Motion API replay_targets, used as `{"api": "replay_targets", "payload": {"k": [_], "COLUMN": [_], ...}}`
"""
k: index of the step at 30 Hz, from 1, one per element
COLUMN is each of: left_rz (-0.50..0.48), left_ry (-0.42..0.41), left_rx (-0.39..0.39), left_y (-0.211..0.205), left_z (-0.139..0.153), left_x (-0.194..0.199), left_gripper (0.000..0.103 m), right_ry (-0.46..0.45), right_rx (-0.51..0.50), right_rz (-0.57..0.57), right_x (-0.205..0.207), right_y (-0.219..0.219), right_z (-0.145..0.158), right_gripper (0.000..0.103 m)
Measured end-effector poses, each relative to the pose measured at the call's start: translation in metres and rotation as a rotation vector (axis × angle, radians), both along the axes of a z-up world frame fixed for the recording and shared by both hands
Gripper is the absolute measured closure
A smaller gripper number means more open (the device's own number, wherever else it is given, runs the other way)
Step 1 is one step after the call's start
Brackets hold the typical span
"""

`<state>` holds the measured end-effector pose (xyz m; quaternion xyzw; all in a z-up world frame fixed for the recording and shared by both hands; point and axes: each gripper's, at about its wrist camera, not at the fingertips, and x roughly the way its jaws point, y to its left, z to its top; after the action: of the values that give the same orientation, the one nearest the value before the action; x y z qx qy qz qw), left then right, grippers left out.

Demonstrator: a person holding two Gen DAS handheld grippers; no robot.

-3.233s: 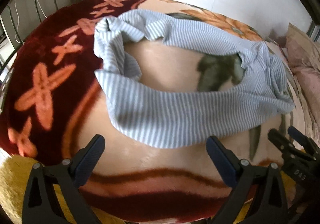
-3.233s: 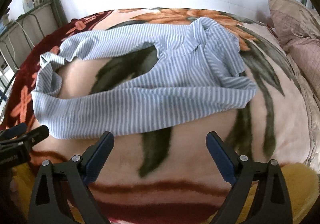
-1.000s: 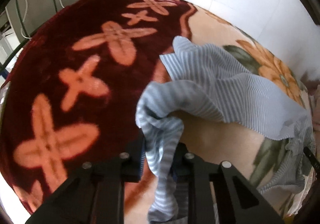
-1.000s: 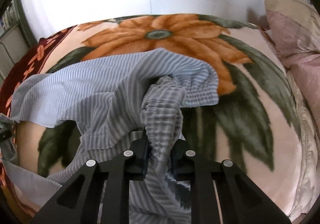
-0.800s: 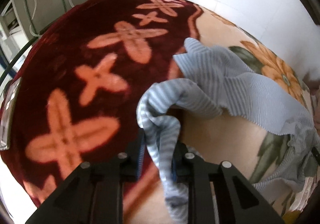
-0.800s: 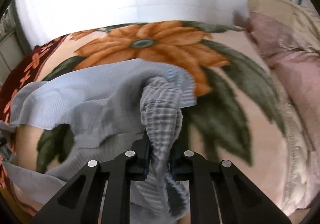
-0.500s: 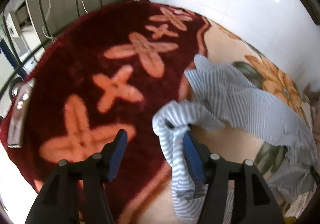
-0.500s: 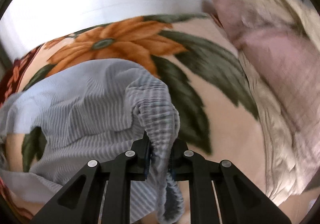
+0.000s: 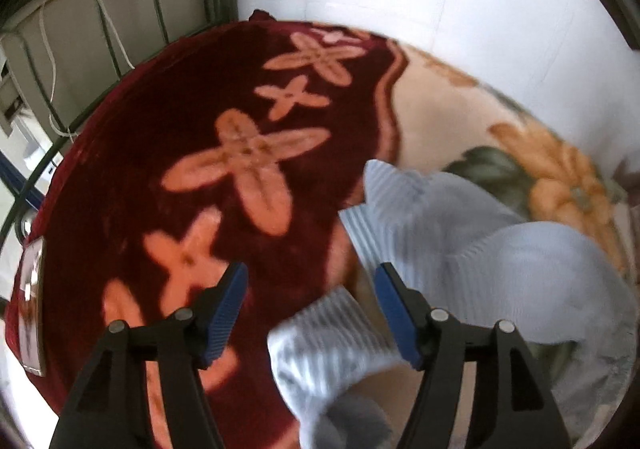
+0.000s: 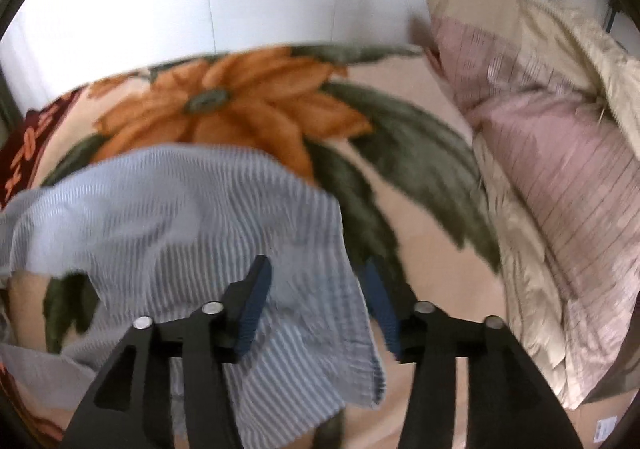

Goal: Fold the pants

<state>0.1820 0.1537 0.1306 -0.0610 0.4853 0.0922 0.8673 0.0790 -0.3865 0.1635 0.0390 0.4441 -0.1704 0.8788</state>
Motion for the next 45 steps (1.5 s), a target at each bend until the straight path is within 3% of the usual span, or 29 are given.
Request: {"api": "replay_targets", "payload": {"k": [5, 10, 16, 23, 25, 29, 32, 34, 36, 42, 45], "left_rz": [0.004, -0.034, -0.082, -0.043, -0.057, -0.122, -0.134, -0.135, -0.129, -0.061, -0.003], "left_ry": [0.048, 0.046, 0.018, 0.002, -0.005, -0.017, -0.025, -0.035, -0.049, -0.104, -0.088], "left_rx": [-0.023, -0.100, -0.097, -0.228, -0.231, -0.248, -0.217, -0.203, -0.191, -0.016, 0.015], "left_y": [0.001, -0.011, -0.031, -0.028, -0.032, -0.043, -0.048, -0.047, -0.041, -0.003, 0.027], "left_z": [-0.030, -0.044, -0.051, -0.058, -0.058, -0.053, -0.047, -0.040, -0.033, -0.003, -0.003], "left_x": [0.026, 0.034, 0.037, 0.041, 0.042, 0.044, 0.043, 0.040, 0.038, 0.030, 0.031], "left_gripper": [0.033, 0.033, 0.033, 0.034, 0.038, 0.077, 0.084, 0.086, 0.086, 0.086, 0.087], "right_ry": [-0.008, 0.075, 0.158, 0.181, 0.167, 0.130, 0.114, 0.101, 0.089, 0.048, 0.044], "right_rx": [0.048, 0.033, -0.037, -0.008, 0.022, 0.054, 0.042, 0.015, 0.004, 0.075, 0.082], "right_rz": [0.042, 0.098, 0.110, 0.080, 0.065, 0.055, 0.075, 0.084, 0.076, 0.051, 0.050], "right_x": [0.020, 0.043, 0.059, 0.064, 0.063, 0.059, 0.057, 0.055, 0.054, 0.050, 0.051], "right_y": [0.007, 0.023, 0.034, 0.026, 0.022, 0.018, 0.023, 0.026, 0.026, 0.014, 0.013], "right_z": [-0.003, -0.036, -0.074, -0.097, -0.099, -0.101, -0.098, -0.096, -0.093, -0.088, -0.087], "right_gripper": [0.041, 0.040, 0.040, 0.037, 0.037, 0.037, 0.048, 0.071, 0.082, 0.088, 0.088]}}
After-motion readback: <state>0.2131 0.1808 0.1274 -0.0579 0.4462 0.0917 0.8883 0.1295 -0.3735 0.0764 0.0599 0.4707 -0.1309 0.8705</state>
